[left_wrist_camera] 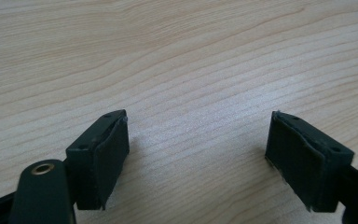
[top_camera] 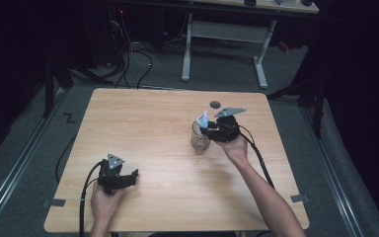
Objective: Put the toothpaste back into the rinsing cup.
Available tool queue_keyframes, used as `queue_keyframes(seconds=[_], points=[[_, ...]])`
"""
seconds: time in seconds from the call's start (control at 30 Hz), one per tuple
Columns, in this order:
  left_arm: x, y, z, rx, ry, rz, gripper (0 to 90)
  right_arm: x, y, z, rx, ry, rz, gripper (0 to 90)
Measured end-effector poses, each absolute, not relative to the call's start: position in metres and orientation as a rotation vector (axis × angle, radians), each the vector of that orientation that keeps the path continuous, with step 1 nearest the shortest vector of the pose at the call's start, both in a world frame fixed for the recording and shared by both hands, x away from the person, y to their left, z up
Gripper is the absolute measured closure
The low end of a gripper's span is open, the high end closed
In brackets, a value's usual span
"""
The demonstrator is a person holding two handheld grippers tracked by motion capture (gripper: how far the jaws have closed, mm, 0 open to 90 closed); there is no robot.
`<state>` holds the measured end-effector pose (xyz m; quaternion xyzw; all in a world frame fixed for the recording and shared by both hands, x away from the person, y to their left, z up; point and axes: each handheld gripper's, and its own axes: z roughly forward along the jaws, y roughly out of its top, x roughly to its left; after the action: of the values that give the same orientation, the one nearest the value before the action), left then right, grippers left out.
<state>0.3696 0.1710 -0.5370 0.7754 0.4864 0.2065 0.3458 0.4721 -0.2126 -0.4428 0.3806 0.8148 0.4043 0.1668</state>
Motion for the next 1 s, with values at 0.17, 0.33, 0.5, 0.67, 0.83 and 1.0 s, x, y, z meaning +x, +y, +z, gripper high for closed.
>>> queue_keyframes(seconds=[0.17,0.33,0.5,0.67,0.83,1.0], points=[[0.37,0.171,-0.537,2.012,1.262,0.536,21.4,0.47,-0.215,-0.445,1.093,2.311,1.155,54.9],[0.37,0.171,-0.537,2.012,1.262,0.536,21.4,0.465,-0.221,-0.443,1.103,2.28,1.184,53.1],[0.37,0.171,-0.537,2.012,1.263,0.536,21.4,0.462,-0.225,-0.442,1.103,2.262,1.196,51.4],[0.37,0.171,-0.537,2.012,1.263,0.536,21.4,0.458,-0.23,-0.441,1.106,2.247,1.212,50.4],[0.37,0.171,-0.537,2.012,1.263,0.536,21.4,0.453,-0.236,-0.437,1.106,2.222,1.238,49.5],[0.37,0.171,-0.537,2.012,1.263,0.536,21.4,0.45,-0.241,-0.434,1.121,2.202,1.257,48.9]])
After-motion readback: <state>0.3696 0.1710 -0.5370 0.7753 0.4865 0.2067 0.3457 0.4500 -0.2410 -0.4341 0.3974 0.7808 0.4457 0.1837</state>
